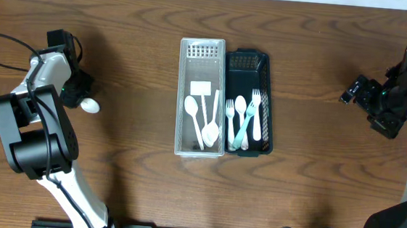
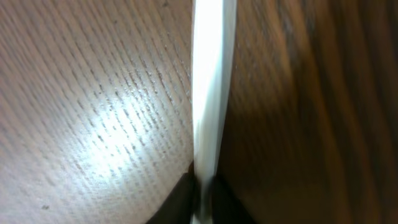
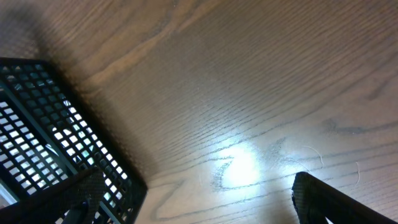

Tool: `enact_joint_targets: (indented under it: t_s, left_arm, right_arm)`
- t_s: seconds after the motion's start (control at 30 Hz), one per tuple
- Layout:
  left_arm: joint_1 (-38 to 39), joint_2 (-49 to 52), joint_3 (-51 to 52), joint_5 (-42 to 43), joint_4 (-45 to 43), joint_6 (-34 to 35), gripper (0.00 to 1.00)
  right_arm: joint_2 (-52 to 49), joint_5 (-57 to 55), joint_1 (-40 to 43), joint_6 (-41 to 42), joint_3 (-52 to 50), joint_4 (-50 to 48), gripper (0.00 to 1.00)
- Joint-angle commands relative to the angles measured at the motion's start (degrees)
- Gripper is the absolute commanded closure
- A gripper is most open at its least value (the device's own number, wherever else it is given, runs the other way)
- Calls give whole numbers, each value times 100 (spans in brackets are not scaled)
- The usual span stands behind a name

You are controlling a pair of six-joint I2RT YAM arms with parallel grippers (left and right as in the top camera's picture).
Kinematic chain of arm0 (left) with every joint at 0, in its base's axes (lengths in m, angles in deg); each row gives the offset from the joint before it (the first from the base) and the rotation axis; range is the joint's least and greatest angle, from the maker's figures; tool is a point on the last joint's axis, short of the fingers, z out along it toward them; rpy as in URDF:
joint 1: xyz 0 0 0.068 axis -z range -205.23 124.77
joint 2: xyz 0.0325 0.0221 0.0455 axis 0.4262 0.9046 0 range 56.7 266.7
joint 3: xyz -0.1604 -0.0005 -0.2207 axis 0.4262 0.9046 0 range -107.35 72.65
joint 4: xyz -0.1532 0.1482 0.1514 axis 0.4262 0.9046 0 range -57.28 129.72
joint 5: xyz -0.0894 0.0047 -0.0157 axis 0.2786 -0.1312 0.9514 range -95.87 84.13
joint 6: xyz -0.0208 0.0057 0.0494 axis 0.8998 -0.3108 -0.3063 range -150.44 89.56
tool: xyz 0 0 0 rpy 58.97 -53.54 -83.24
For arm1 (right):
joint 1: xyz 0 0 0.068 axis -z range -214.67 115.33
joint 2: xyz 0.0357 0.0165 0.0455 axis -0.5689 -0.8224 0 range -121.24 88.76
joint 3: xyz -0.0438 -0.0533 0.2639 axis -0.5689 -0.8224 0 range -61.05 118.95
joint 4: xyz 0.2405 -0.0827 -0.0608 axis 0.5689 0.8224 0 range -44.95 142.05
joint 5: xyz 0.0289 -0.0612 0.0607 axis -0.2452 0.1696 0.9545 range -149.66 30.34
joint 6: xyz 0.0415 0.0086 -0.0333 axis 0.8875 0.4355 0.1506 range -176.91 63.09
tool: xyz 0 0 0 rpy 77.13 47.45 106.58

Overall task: Pack container
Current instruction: 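Close the left gripper on the spoon handle and lift it, then carry the spoon with the left gripper and drop it into the white tray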

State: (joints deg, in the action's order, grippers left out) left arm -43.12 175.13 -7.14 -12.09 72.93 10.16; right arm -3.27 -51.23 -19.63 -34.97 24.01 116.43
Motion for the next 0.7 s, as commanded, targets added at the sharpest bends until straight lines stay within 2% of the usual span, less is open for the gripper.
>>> enact_joint_targets:
  t_s: [0.0,0.2,0.33,0.43,0.57,0.67]
  left_arm:
    - [13,94,-81,72,232,-804,94]
    - [468,-400,-673,127,1051,-2063,94]
    - [1104,-1038,-1276,129,1950,-2424,94]
    - [1781,-1591,-1497,129,2319,-2496,94]
    - [2907,-2177,-1506,131,2337,-2490,94]
    - [3781,-2251,-1504,131,2363,-2194,94]
  right_arm:
    - [-13,44,28,-31,-17,13,1]
    - [-13,44,28,-31,-17,-120,1]
    - [-13,44,28,-31,-17,-151,1]
    - [-13,44,28,-31,-17,-190,1]
    - [-13,44,28,-31,-17,-269,1]
    - [-13,44,28,-31,-17,-354,1]
